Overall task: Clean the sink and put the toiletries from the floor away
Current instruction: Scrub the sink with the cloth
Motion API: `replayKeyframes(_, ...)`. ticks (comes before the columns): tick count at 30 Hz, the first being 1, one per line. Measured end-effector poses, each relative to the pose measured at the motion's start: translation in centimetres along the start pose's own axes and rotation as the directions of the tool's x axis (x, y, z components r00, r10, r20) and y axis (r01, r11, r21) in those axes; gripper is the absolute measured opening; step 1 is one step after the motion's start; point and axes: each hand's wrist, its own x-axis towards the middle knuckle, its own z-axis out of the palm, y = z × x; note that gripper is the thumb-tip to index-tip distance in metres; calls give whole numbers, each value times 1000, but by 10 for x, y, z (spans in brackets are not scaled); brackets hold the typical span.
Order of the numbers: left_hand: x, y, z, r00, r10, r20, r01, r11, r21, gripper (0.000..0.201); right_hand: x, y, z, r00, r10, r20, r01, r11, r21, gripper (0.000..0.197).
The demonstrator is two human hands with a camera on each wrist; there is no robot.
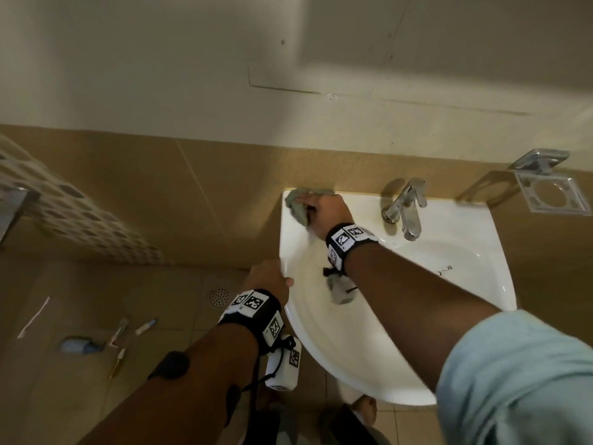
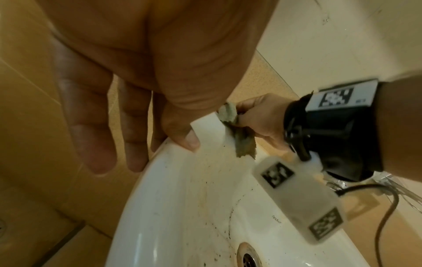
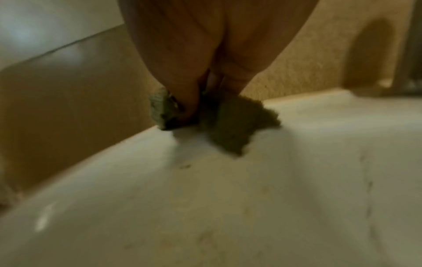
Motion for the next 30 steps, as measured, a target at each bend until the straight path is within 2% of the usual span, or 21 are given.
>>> replayKeyframes(1,0,0,0,1000,5,-3,-5,1000,3,37,-6,-6,3,999,48,-22,-48,999,13,47)
replayKeyframes(2,0,0,-1,1000,6,-5,-6,1000,3,37,-19,-14,8,1000,19,-19,-19,1000,12,48)
replayKeyframes(6,1,1,-4,1000,18,11,-18,1000,-17,36,-67,-21,25,972,-234,14,232,968,92,48)
replayKeyframes(8,-1,1,-4,1000,6,13,-6,1000,-25,36,-56,-21,19,976,-213,35,209,974,86,41)
replayKeyframes(11,-3,0,-2,1000,10,2,-10,1000,-24,35,-14,-33,4,996,-79,-39,83,991,110,31)
replayKeyframes(14,-5,-2,-1,1000,10,6,-9,998,-63,35,3,-33,1,994,-107,-22,108,992,58,33)
replayKeyframes(16,-7,-2,-4,1000,12,10,-11,997,-82,36,-22,-28,12,983,-177,44,177,984,18,34)
replayKeyframes(19,-13,-3,-8,1000,20,11,-18,991,-129,26,-81,-19,31,963,-261,63,257,964,70,41)
replayKeyframes(22,-24,-5,-8,999,30,14,-29,993,-118,25,-91,-25,22,953,-290,92,286,957,52,43)
replayKeyframes(24,-29,-12,-7,999,40,15,-37,985,-170,32,-69,-22,5,982,-185,46,184,983,28,40)
replayKeyframes(26,-32,-24,-7,1000,-6,-27,-1,970,-243,37,-44,-4,-20,994,55,-92,-51,997,49,38)
replayKeyframes(28,-35,-40,-7,993,-82,-81,54,953,-298,41,-27,18,-34,946,249,-206,-236,968,89,37)
replayKeyframes(30,-36,-51,-10,987,-129,-101,96,955,-280,44,-23,27,-32,921,303,-245,-296,953,68,39)
